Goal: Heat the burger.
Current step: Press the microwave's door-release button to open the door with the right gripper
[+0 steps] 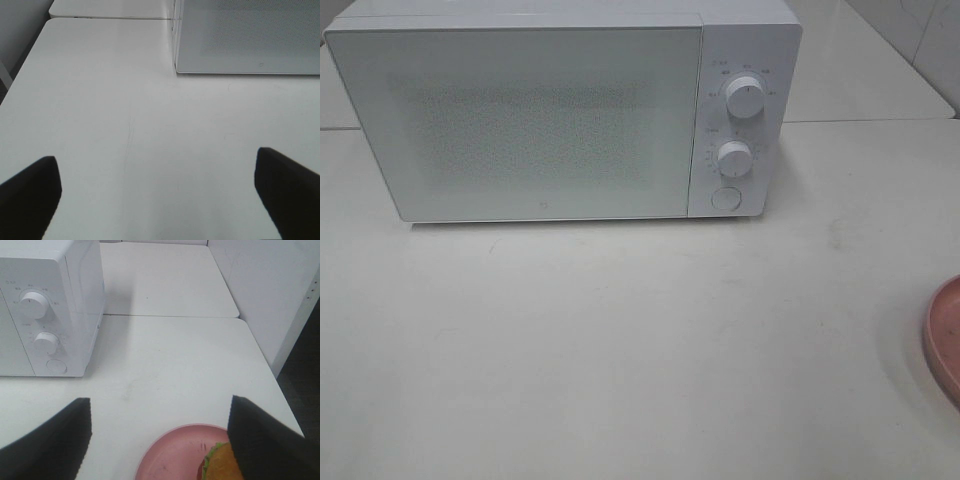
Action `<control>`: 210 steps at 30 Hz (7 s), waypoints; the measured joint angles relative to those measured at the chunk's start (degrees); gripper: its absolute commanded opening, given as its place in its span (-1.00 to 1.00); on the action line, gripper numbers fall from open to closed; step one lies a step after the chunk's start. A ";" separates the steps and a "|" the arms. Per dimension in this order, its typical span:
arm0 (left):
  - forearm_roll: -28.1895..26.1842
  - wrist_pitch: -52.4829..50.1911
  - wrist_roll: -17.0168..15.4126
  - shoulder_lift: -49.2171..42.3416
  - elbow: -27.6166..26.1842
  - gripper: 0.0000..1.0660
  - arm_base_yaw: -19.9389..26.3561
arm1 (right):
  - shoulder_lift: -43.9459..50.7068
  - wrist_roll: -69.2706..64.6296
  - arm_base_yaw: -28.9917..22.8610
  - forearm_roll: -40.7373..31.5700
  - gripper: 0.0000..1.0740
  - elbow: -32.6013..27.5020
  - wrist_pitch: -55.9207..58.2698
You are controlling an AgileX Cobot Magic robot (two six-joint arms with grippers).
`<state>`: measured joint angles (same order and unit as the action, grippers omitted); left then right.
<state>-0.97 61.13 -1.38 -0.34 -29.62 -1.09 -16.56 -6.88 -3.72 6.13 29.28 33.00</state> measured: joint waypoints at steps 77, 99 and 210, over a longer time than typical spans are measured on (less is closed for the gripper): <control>0.00 0.00 0.00 0.00 0.00 0.83 0.00 | -58.21 28.36 -28.36 -43.49 0.40 -21.37 -95.63; 0.00 0.00 0.00 0.00 0.00 0.83 0.00 | -73.22 29.97 -46.18 -59.13 0.40 -17.82 -102.04; 0.00 0.00 0.00 0.00 0.00 0.83 0.00 | -94.25 -64.00 -42.23 -61.48 -1.00 1.83 -97.92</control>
<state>-0.97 61.13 -1.38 -0.34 -29.62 -1.09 -110.81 -70.87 -45.95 -55.35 31.11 -64.92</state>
